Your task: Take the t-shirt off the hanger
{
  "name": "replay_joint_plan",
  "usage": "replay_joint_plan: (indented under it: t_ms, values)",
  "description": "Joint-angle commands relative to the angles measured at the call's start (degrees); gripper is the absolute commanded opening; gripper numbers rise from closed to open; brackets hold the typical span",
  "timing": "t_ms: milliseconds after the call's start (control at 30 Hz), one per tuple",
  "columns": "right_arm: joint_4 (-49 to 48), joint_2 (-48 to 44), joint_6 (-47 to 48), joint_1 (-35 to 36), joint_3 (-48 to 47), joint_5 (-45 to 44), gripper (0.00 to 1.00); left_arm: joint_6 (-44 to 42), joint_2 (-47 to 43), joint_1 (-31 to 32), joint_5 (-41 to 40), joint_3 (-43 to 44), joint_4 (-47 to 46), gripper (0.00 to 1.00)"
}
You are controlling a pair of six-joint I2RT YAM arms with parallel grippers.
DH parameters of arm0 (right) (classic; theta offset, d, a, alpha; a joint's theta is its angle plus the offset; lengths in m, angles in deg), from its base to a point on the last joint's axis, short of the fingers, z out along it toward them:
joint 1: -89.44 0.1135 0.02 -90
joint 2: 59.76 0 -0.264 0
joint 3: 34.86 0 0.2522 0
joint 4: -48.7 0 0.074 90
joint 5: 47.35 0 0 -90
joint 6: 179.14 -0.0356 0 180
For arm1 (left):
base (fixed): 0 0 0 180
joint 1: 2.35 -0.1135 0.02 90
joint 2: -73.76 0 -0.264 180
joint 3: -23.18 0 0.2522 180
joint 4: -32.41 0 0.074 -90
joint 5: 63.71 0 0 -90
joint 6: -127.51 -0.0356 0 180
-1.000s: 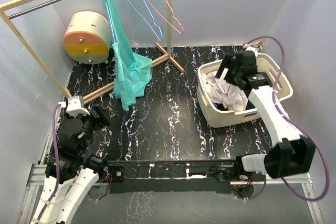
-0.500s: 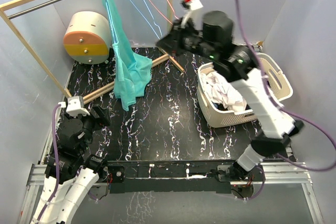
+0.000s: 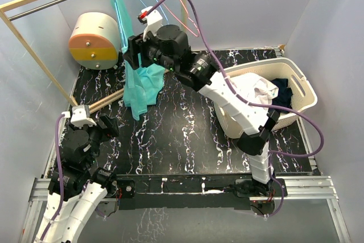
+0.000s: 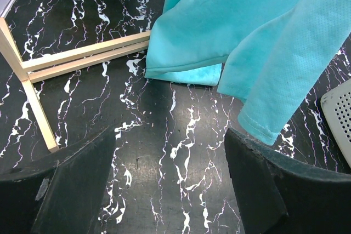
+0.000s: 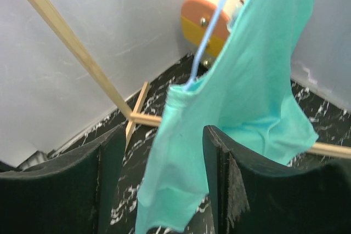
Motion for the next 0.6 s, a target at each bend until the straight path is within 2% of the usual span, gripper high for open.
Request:
replay_joint_plan:
  t_ms: [0, 300, 433, 567]
  values:
    - [-11.15, 1.54, 4.21, 2.46, -3.36, -8.21, 0.62, -0.04, 0.15, -0.25, -0.36, -0.07, 0.12, 0.79]
    - [-13.20, 5.13, 5.34, 3.41, -3.41, -13.79, 0.64, -0.10, 0.00, -0.27, -0.19, -0.09, 0.06, 0.79]
    - [-13.60, 7.00, 6.11, 3.41, -4.28, -15.09, 0.58, -0.13, 0.09, -0.30, -0.10, -0.08, 0.03, 0.79]
    - [-13.48, 8.05, 6.20, 3.26, -4.84, -17.17, 0.46, -0.11, 0.09, -0.26, -0.10, -0.15, 0.03, 0.79]
